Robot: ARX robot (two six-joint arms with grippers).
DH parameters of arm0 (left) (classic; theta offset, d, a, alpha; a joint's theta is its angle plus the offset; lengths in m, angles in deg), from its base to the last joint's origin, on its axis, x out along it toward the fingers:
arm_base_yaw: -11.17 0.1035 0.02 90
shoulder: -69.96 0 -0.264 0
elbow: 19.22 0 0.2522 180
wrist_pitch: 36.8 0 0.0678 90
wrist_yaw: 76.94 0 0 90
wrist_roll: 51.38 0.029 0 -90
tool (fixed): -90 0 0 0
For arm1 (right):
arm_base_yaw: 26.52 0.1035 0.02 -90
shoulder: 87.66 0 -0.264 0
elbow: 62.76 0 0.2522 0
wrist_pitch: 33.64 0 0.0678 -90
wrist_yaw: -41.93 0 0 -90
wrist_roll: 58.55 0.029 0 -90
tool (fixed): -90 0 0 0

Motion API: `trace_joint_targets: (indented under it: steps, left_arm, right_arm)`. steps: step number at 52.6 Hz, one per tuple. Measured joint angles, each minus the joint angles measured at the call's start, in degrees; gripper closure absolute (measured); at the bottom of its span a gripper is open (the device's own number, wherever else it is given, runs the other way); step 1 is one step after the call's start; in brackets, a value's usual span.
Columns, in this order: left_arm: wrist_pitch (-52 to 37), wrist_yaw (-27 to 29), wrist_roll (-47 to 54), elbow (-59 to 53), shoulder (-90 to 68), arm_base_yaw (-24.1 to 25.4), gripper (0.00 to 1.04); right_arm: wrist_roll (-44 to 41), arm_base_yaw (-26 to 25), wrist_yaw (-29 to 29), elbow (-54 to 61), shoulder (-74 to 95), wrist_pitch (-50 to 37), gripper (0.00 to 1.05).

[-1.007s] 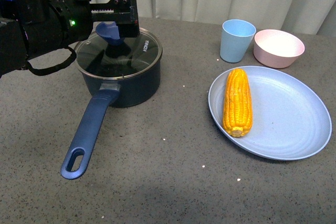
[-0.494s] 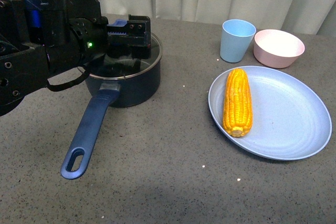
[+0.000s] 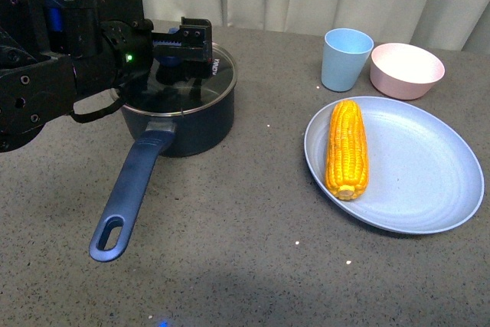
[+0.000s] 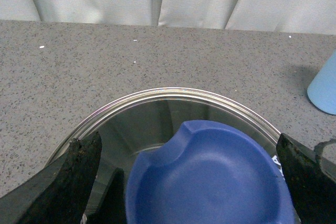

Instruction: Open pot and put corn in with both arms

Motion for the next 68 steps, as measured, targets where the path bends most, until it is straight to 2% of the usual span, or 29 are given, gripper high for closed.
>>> trace_joint_targets:
  steps: [4,11,13,31,32,39,46,56,68]
  left_arm:
    - [0.1,0.2,0.0,0.0,0.0,0.2,0.11]
    - [0.1,0.1,0.0,0.1,0.0,0.2,0.40]
    - [0.1,0.0,0.0,0.1,0.0,0.2,0.42]
    - [-0.8,0.4,-2.0,-2.5,7.7,1.6,0.43]
    - [-6.4,0.3,-2.1,-6.3,10.8,10.2,0.43]
    - [-8.3,0.5,-1.7,-8.0,7.8,16.9,0.43]
    - [-8.6,1.5,-2.8,-8.1,4.7,20.9,0.43]
    - [-12.1,-0.1,-4.0,-6.8,-1.0,21.2,0.43]
    - [-14.4,2.0,-4.6,-4.2,-8.1,20.4,0.43]
  right_arm:
    - [0.0,0.0,0.0,0.0,0.0,0.0,0.09]
    - [0.0,0.0,0.0,0.0,0.0,0.0,0.09]
    - [0.0,0.0,0.0,0.0,0.0,0.0,0.09]
    - [0.0,0.0,0.0,0.0,0.0,0.0,0.09]
    - [0.0,0.0,0.0,0.0,0.0,0.0,0.09]
    - [0.0,0.0,0.0,0.0,0.0,0.0,0.09]
    - [0.0,0.0,0.0,0.0,0.0,0.0,0.09]
    - [0.0,0.0,0.0,0.0,0.0,0.0,0.09]
    - [0.0,0.0,0.0,0.0,0.0,0.0,0.09]
